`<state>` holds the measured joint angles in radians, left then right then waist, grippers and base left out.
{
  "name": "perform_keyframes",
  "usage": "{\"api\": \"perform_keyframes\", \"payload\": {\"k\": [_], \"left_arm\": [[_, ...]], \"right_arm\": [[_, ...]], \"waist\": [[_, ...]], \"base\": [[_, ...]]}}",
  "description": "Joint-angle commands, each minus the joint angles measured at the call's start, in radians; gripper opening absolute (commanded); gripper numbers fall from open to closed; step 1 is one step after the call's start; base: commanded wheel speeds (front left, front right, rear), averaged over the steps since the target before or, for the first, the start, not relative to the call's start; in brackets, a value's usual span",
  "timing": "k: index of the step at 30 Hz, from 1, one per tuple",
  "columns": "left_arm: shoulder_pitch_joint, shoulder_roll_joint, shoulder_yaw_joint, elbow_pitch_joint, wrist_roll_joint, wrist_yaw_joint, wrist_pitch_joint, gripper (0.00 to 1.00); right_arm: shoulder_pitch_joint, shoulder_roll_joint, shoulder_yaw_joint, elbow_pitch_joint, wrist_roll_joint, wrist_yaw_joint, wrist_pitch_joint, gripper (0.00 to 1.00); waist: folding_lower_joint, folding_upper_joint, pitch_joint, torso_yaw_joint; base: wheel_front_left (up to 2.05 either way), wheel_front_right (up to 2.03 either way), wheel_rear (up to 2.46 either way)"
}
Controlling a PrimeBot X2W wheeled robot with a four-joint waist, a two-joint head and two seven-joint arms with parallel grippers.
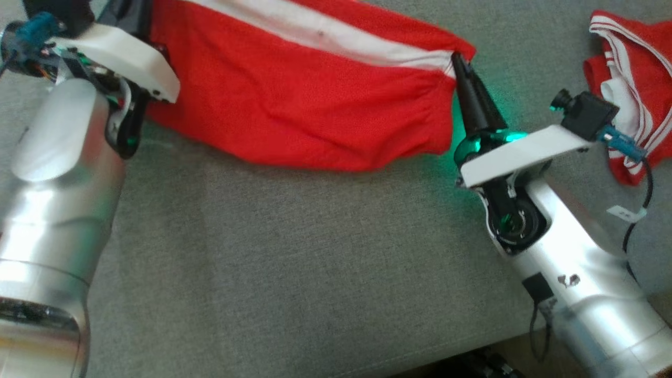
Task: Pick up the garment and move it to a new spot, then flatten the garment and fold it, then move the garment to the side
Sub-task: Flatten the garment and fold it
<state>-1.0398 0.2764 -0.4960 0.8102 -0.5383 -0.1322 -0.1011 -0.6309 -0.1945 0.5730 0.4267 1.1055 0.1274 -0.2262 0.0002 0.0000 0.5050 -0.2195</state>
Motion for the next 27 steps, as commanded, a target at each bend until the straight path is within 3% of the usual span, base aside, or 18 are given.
{"api": "perform_keyframes", "payload": {"k": [1, 5, 6, 7, 8, 9, 13, 24, 27], "left_arm": [[-0.051, 0.033, 0.015, -0.015, -0.002, 0.002, -0.014, 0.00], [-0.078, 0.024, -0.010, 0.036, -0.003, 0.002, -0.037, 0.00], [-0.082, 0.020, -0.018, 0.047, -0.003, 0.002, -0.043, 0.11], [-0.084, 0.017, -0.026, 0.056, -0.005, 0.002, -0.050, 0.56], [-0.087, 0.014, -0.032, 0.066, -0.007, 0.002, -0.060, 1.00], [-0.087, 0.011, -0.036, 0.077, -0.010, 0.002, -0.071, 1.00], [-0.074, 0.009, -0.044, 0.114, -0.022, 0.002, -0.113, 1.00], [0.062, -0.019, -0.043, 0.195, -0.052, 0.008, -0.144, 1.00], [0.074, -0.028, -0.057, 0.214, -0.053, 0.007, -0.126, 1.00]], "right_arm": [[-0.004, 0.012, 0.004, -0.015, 0.008, 0.003, -0.013, 0.00], [-0.018, 0.020, 0.025, 0.000, 0.006, 0.003, -0.022, 0.00], [-0.021, 0.021, 0.029, 0.004, 0.006, 0.003, -0.024, 0.00], [-0.024, 0.021, 0.030, 0.009, 0.003, 0.003, -0.026, 0.34], [-0.025, 0.022, 0.031, 0.013, 0.000, 0.003, -0.028, 0.92], [-0.024, 0.021, 0.032, 0.016, -0.005, 0.003, -0.029, 1.00], [-0.006, 0.008, 0.000, 0.038, -0.083, 0.003, -0.034, 1.00], [0.176, 0.076, -0.366, -0.032, -0.611, 0.003, -0.035, 1.00], [0.202, 0.088, -0.405, -0.059, -0.698, 0.003, -0.035, 1.00]], "waist": [[-0.0002, 0.0000, 0.007, -0.005], [-0.0002, 0.0000, 0.010, -0.004], [-0.0002, 0.0000, 0.010, -0.004], [-0.0002, 0.0000, 0.009, -0.003], [-0.0002, 0.0000, 0.008, -0.001], [-0.0002, 0.0000, 0.005, 0.000], [-0.0002, 0.0000, -0.014, 0.007], [-0.0002, 0.0000, -0.060, 0.034], [-0.0002, 0.0000, -0.058, 0.037]], "base": [[0.00, 0.00, 0.00], [0.00, 0.00, 0.00], [0.00, 0.00, 0.00], [0.00, 0.00, 0.00], [0.00, 0.00, 0.00], [0.00, 0.00, 0.00], [0.00, 0.00, 0.00], [0.00, 0.00, 0.00], [0.00, 0.00, 0.00]]}}
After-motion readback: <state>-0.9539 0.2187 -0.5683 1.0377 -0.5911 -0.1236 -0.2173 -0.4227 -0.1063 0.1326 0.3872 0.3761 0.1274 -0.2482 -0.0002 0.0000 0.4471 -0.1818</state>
